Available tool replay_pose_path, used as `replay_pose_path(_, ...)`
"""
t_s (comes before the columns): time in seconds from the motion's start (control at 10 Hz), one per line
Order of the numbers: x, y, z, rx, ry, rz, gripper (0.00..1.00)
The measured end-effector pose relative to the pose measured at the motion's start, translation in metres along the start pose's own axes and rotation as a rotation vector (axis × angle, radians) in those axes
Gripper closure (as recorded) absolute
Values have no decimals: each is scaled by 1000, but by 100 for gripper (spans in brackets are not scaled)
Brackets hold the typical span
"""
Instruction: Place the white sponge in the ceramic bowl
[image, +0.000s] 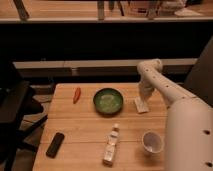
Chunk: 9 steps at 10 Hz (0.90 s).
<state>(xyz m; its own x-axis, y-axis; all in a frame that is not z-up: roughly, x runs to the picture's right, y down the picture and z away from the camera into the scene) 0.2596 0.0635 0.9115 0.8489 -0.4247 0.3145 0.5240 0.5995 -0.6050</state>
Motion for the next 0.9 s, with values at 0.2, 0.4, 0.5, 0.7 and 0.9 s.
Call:
replay_pose_path(0.2,-3,3,1,2,9,-6,20)
replay_pose_path(0.4,-9,3,-3,11,22,-19,20)
replay_pose_path(0.5,-10,4,-2,12,20,-20,20)
replay_pose_path(0.7,-14,6,7,5,-1,-31,20)
replay_pose_path(0.9,-17,4,16,-9,-32,-37,20)
